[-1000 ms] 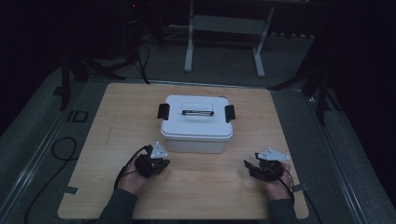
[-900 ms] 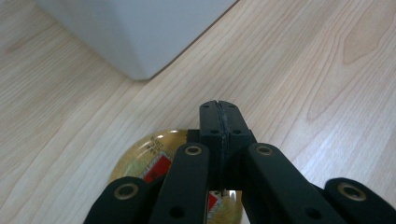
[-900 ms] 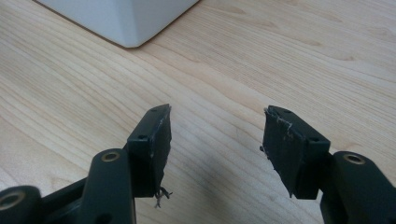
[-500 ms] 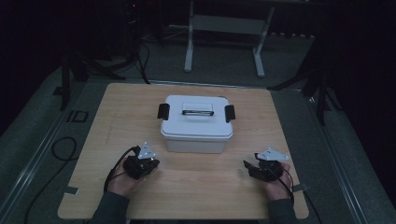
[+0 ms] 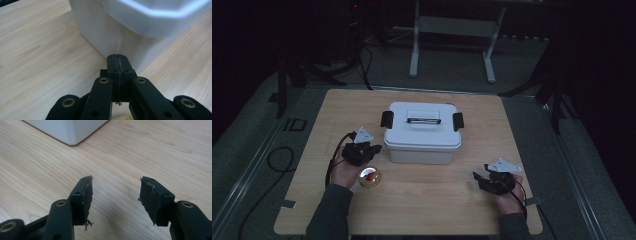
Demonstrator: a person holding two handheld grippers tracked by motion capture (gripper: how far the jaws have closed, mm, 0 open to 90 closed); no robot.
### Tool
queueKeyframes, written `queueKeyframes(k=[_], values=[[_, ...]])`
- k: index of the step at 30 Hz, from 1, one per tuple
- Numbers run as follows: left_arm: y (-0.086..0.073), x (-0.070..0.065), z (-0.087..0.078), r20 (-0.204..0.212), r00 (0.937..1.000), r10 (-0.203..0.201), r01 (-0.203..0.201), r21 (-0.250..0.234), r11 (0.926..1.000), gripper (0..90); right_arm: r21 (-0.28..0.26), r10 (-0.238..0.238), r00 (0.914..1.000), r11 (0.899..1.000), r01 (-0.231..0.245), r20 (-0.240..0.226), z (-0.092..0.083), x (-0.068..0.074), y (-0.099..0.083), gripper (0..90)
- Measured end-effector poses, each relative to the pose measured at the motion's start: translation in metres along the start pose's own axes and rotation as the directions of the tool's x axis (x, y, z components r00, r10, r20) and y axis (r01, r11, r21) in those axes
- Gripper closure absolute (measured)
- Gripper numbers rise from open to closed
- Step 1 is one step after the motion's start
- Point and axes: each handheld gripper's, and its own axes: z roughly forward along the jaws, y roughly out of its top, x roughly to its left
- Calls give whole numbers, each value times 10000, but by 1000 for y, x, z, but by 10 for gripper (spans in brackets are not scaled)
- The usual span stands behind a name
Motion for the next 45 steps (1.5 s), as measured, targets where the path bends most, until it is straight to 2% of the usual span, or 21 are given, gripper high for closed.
queueKeyframes(k=[8, 12, 14, 18, 24, 37, 45], values=[[14, 9, 15, -155, 9996, -234, 232, -164, 9996, 900, 43, -41, 10000, 10000, 40, 76, 0, 0, 0, 474], [17, 10, 21, -47, 9995, -309, 308, -216, 9993, 900, 21, -52, 10000, 10000, 52, 54, 0, 0, 0, 474], [15, 10, 24, 99, 9989, -461, 464, -280, 9985, 900, -7, -27, 10000, 10000, 27, 51, 0, 0, 0, 473], [13, 8, 30, 222, 9985, -492, 499, -295, 9983, 900, -7, -64, 10000, 10000, 64, 12, 0, 1, 0, 473], [9, 4, 27, 309, 9985, -459, 469, -324, 9984, 900, -19, -48, 10000, 10000, 48, 34, 0, 0, 0, 472], [4, -15, 21, 436, 9990, -61, 78, -390, 9992, 900, -34, -26, 10000, 10000, 26, 74, 0, -1, 1, 473], [-3, -17, 16, 474, 9988, -79, 95, -322, 9994, 898, -304, -173, 9998, 9994, 174, 32, -2, 1, 13, 611]])
